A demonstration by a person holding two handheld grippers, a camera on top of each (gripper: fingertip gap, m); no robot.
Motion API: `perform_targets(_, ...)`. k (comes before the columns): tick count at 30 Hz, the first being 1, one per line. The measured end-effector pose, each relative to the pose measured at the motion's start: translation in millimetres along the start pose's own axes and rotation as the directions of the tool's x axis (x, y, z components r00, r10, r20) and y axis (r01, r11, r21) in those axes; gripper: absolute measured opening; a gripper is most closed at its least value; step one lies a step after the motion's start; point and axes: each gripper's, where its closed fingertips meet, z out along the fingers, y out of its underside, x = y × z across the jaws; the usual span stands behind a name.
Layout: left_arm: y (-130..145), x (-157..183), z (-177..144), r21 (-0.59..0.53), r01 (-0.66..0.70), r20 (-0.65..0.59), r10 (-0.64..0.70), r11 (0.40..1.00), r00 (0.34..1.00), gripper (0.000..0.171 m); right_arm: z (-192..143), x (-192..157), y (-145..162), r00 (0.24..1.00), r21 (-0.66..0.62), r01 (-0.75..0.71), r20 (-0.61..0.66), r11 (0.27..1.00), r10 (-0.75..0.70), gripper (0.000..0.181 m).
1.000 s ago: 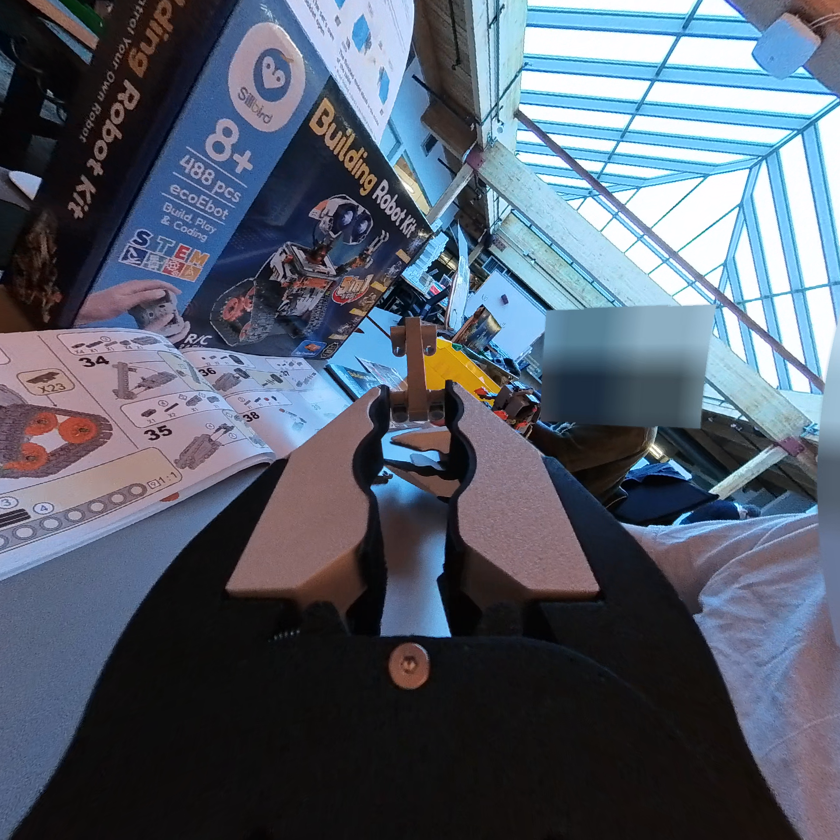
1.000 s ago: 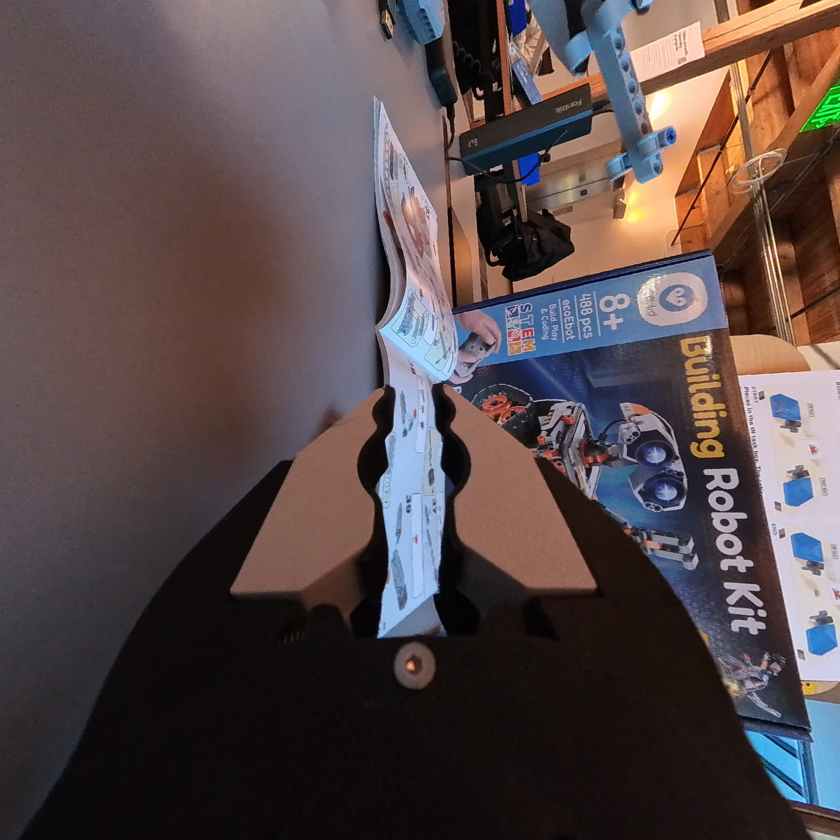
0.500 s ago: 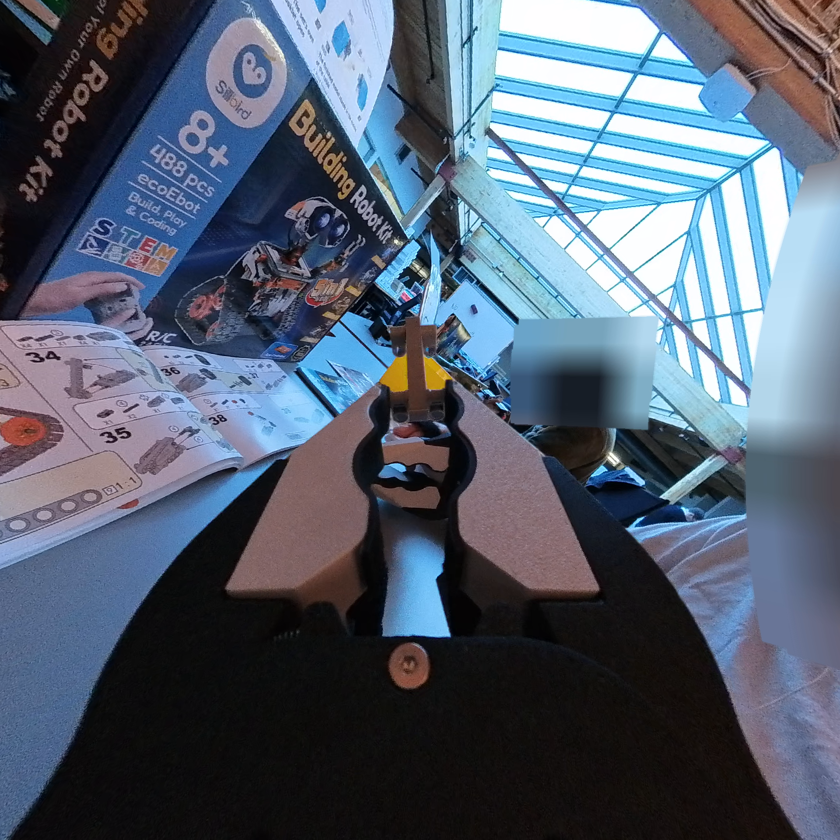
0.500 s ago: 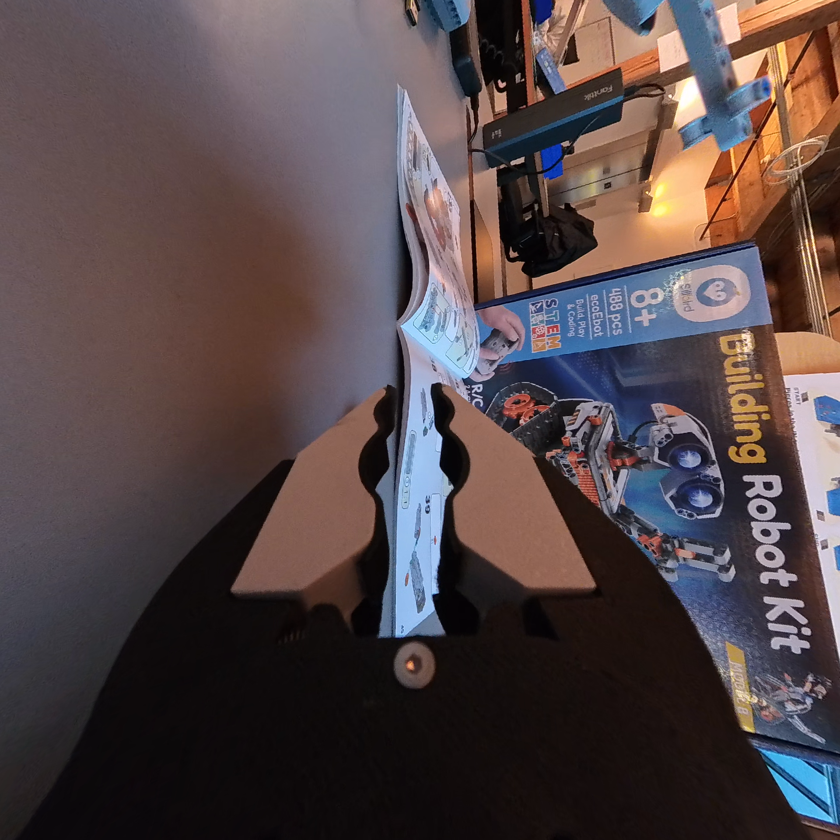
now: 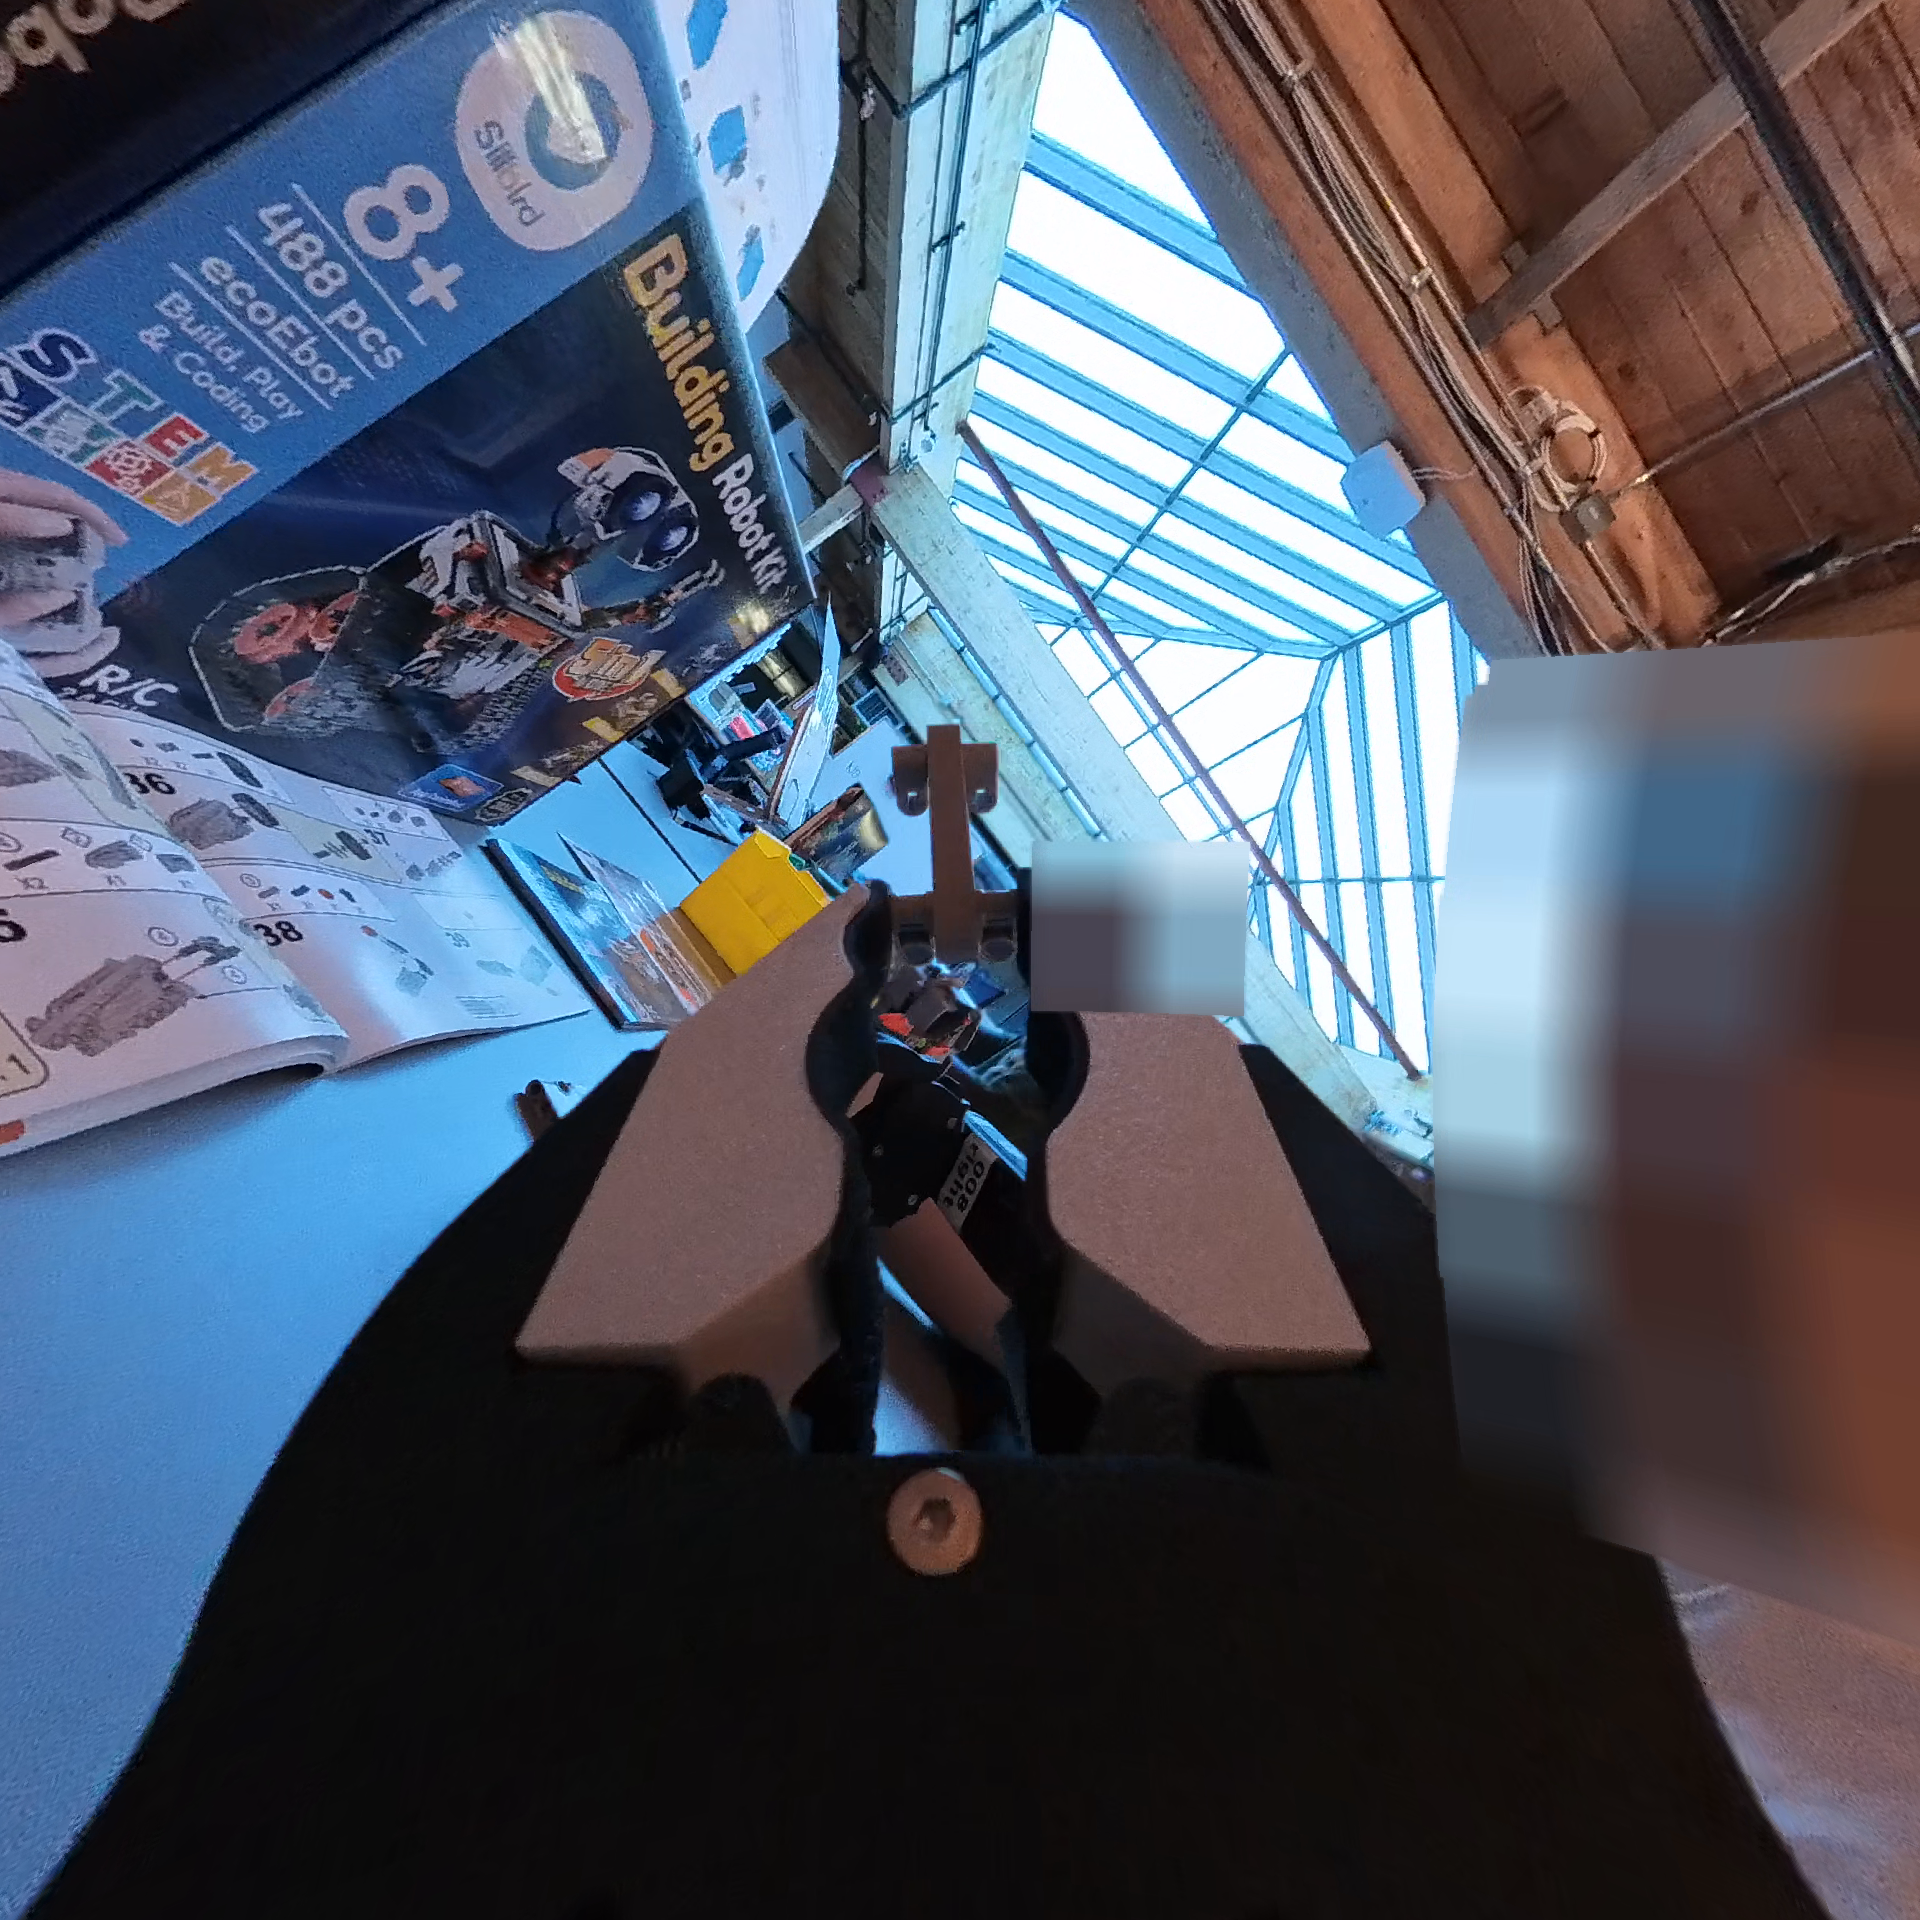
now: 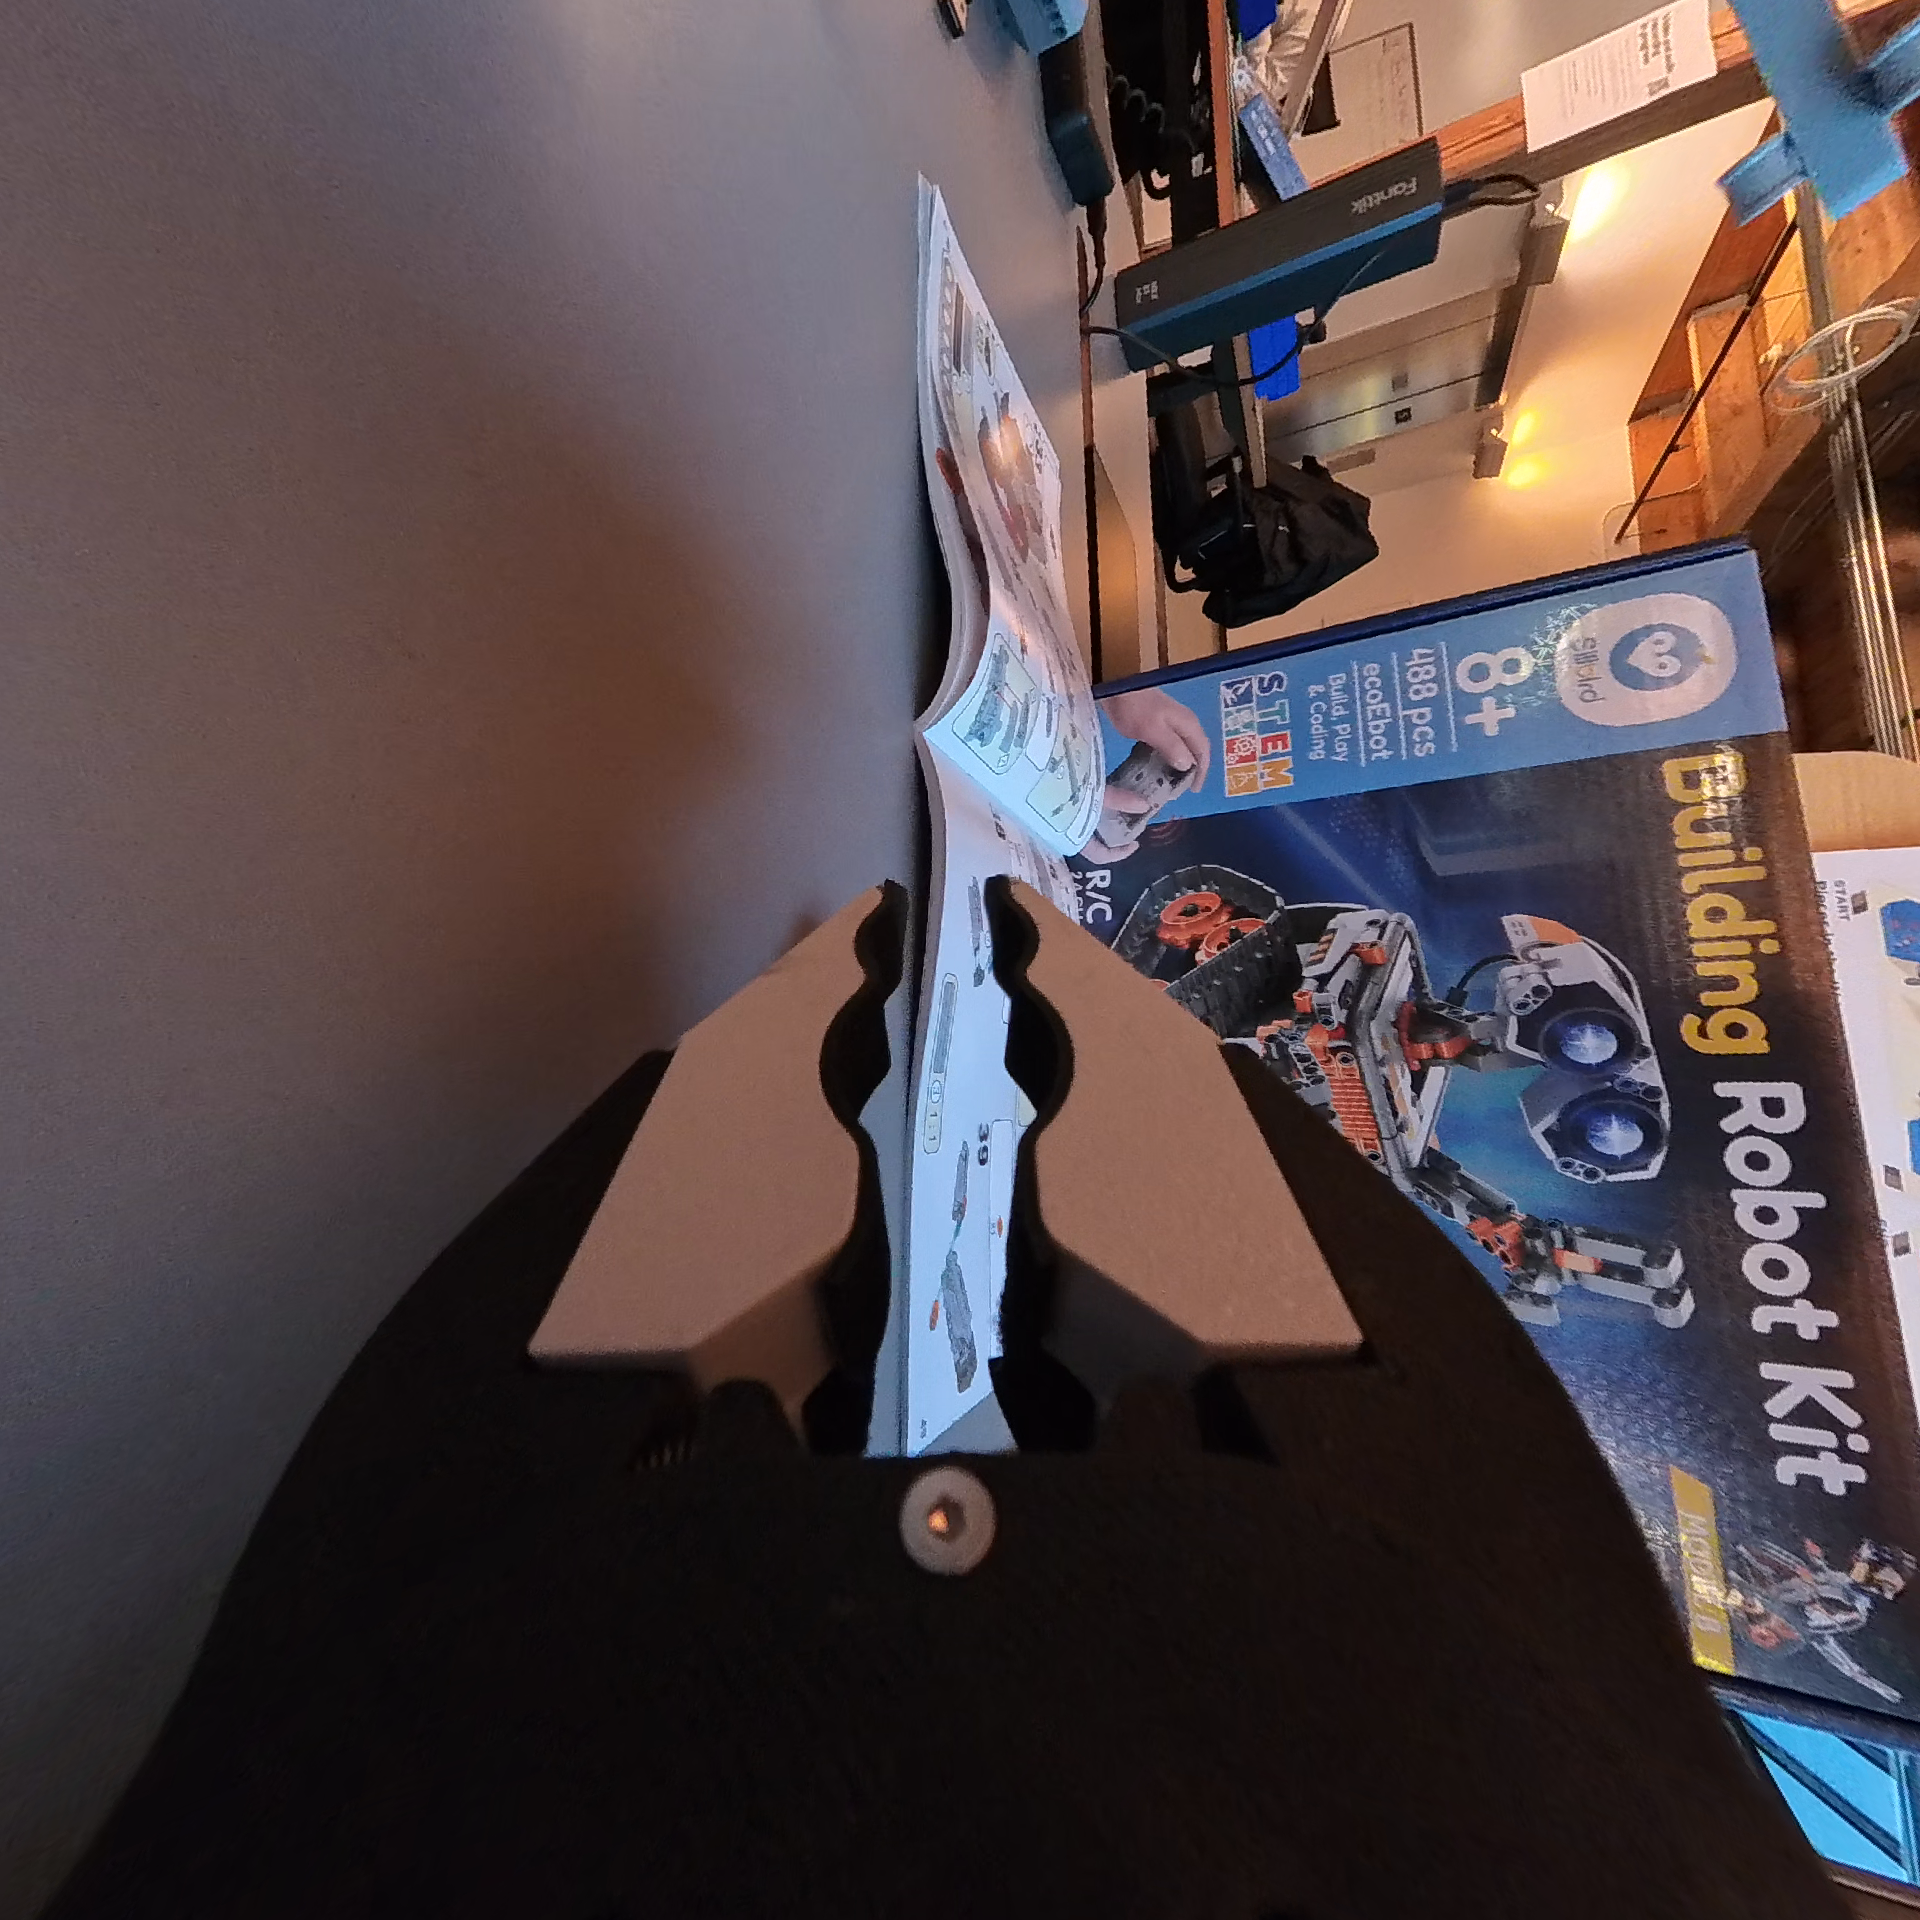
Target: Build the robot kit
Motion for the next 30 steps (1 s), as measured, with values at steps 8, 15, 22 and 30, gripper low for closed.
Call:
perform_targets(8, -7, -15, -5, 0.110, 0.091, 0.073, -0.099, 0.990, 0.992, 0.022, 1, -3, 0, 1.000, 0.000, 0.003, 0.012, 1.000, -0.003, 0.016)
perform_targets(15, -10, -20, -9, 0.091, -0.045, 0.191, 0.027, 0.995, 0.981, 0.022, 2, -5, 1, 1.000, -0.001, 0.001, 0.022, 1.000, -0.001, 0.016)
perform_targets(22, -9, -22, -8, 0.089, -0.038, 0.196, 0.020, 0.995, 0.980, 0.022, 2, -5, 1, 1.000, -0.002, 0.006, 0.021, 1.000, -0.006, 0.016)
perform_targets(30, -9, -20, -7, 0.085, -0.052, 0.200, 0.034, 0.995, 0.979, 0.022, 2, -5, 2, 1.000, -0.004, 0.005, 0.026, 1.000, -0.005, 0.016)
